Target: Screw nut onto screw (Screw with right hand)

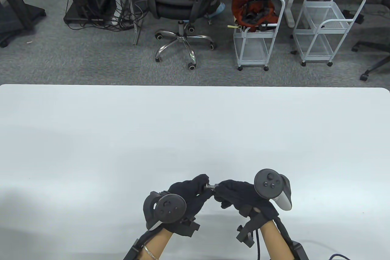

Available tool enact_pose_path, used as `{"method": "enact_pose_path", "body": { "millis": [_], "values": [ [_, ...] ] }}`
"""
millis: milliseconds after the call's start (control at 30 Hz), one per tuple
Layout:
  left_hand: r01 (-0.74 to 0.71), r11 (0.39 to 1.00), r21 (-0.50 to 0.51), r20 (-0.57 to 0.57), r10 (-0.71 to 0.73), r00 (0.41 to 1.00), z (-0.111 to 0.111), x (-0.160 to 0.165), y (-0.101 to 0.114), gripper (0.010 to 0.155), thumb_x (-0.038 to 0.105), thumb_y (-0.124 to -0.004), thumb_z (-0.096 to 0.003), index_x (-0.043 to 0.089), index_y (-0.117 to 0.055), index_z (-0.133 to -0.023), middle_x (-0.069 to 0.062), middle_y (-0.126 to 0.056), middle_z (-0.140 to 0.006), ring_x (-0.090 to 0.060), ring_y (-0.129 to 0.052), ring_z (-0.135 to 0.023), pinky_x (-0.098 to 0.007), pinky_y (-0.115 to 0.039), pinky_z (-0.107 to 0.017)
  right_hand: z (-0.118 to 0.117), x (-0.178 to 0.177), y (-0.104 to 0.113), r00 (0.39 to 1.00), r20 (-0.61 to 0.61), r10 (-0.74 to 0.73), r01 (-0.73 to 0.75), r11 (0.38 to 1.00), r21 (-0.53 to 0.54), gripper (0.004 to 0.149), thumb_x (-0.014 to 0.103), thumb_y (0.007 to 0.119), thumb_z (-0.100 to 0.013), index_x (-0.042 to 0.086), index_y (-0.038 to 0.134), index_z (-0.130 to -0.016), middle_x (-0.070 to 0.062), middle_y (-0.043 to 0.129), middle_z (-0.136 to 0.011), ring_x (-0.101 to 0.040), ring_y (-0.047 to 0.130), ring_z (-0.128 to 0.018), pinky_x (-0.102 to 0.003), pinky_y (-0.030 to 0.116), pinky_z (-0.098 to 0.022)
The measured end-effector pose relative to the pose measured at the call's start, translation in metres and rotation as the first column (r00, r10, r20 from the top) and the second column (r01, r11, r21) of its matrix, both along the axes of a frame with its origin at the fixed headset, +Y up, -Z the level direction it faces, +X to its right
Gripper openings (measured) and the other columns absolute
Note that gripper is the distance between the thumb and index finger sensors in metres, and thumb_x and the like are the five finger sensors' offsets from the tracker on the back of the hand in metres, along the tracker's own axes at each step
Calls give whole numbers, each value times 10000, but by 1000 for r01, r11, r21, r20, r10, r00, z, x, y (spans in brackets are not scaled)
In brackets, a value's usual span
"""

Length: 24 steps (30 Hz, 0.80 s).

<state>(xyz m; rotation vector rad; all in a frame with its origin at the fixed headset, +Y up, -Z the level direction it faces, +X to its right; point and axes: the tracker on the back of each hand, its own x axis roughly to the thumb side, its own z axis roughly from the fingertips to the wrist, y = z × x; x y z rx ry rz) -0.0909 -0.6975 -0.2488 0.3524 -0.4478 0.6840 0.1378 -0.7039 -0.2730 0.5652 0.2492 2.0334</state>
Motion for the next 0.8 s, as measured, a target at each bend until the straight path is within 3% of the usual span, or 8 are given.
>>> {"method": "enact_pose_path", "body": {
  "millis": [67,133,267,367,433,533,667,800],
  "values": [
    [-1,1000,-1,1,1,1000,0,0,0,478,459,-843,-435,137,-893,-784,44,-1114,-588,-81,-1119,-444,-297,-915,-420,0,-2,0,998,-34,-49,49,999,-14,595,339,730,-580,-76,636,-997,-362,761,-892,-420,943,-641,-571,721,-470],
    [2,1000,1,4,-2,1000,1,1,0,477,458,-842,-436,138,-892,-786,44,-1113,-590,-80,-1118,-445,-297,-914,-421,-1,-3,0,998,-49,-49,48,999,-24,532,282,741,-573,-54,669,-979,-336,788,-879,-409,951,-634,-568,724,-469],
    [10,1000,6,-4,-10,1000,-1,0,0,478,459,-842,-436,138,-892,-785,45,-1112,-590,-80,-1118,-445,-297,-914,-421,-1,1,-2,1000,7,-4,5,999,-32,494,383,645,-607,-24,860,-787,-269,959,-663,-348,1027,-439,-525,778,-378],
    [-6,1000,-5,0,6,1000,-2,-1,0,476,458,-842,-436,137,-893,-784,44,-1113,-590,-80,-1119,-444,-297,-915,-421,-2,-2,-3,996,-44,-73,72,997,-29,606,341,727,-582,-82,629,-1004,-369,752,-899,-430,938,-653,-578,716,-475],
    [-7,1000,-4,6,7,1000,-1,0,0,478,458,-841,-436,136,-893,-785,42,-1114,-589,-81,-1118,-446,-297,-915,-421,-2,-4,-2,996,-57,-68,66,997,-30,525,278,738,-576,-52,672,-978,-337,782,-885,-415,946,-645,-571,720,-477],
    [8,1000,9,-6,-8,1000,0,-1,0,477,458,-842,-436,137,-893,-784,45,-1114,-589,-80,-1118,-445,-297,-914,-421,-2,-1,-2,1000,-9,-17,17,1000,-11,479,363,685,-593,-33,853,-805,-270,953,-686,-352,1026,-470,-530,775,-395],
    [-5,1000,-2,6,6,1000,0,0,0,477,458,-844,-436,136,-894,-784,46,-1113,-588,-82,-1118,-444,-297,-914,-420,-1,-3,-2,997,-44,-66,64,997,-39,596,342,740,-577,-80,653,-989,-358,776,-879,-418,948,-637,-572,722,-471],
    [9,1000,10,4,-9,1000,1,0,1,477,459,-844,-435,137,-894,-782,44,-1114,-586,-79,-1119,-441,-297,-914,-419,-1,-2,-2,999,-7,-43,43,999,-19,508,365,710,-585,-50,811,-860,-295,907,-753,-385,996,-541,-553,750,-430]
  ]
}}
